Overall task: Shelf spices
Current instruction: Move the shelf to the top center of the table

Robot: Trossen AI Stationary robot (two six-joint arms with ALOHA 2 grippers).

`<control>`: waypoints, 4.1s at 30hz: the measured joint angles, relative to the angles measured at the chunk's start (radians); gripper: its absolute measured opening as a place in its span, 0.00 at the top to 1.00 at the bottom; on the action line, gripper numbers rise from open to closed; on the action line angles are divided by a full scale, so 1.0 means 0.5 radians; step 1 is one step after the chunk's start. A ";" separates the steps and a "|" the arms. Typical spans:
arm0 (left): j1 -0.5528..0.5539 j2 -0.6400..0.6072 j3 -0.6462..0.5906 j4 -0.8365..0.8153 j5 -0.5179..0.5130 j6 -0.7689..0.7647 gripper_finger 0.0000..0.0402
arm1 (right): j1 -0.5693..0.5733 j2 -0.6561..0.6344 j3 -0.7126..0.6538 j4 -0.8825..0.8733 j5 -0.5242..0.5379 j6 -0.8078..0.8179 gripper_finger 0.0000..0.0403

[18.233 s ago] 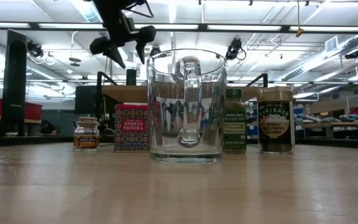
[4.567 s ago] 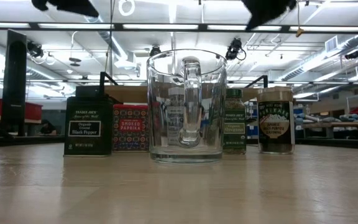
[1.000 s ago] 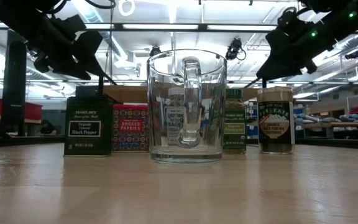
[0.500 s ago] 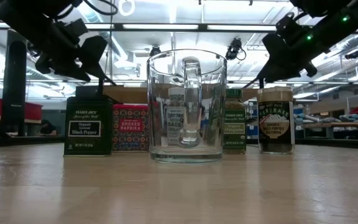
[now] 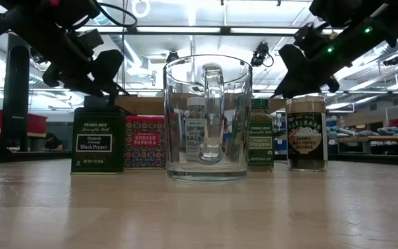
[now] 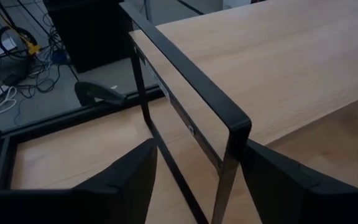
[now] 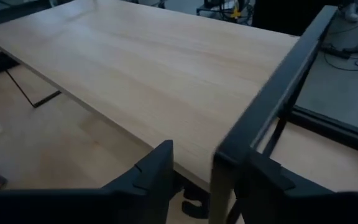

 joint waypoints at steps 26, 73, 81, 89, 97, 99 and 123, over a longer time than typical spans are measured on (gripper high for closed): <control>0.000 -0.003 0.000 0.082 -0.039 0.101 0.96 | 0.024 0.079 0.000 0.170 0.005 -0.124 0.96; -0.017 -0.022 0.032 0.886 -0.338 1.044 0.96 | 0.163 -0.214 0.031 0.331 0.362 -0.617 0.96; -0.019 -0.201 0.034 1.119 -0.250 1.336 0.96 | 0.163 -0.362 0.037 0.503 0.316 -0.833 0.96; -0.021 -0.367 0.036 1.406 -0.237 1.730 0.96 | 0.149 -0.389 0.038 0.743 0.163 -0.969 0.97; -0.019 -0.397 0.037 1.428 -0.223 1.781 0.96 | 0.116 -0.348 0.038 0.832 0.080 -0.940 0.97; -0.019 -0.397 0.037 1.414 -0.223 1.759 0.96 | 0.115 -0.319 0.038 0.870 0.074 -0.936 0.97; -0.082 -0.396 0.035 1.173 -0.421 1.614 0.96 | 0.063 -0.098 0.146 0.945 0.026 -0.927 0.98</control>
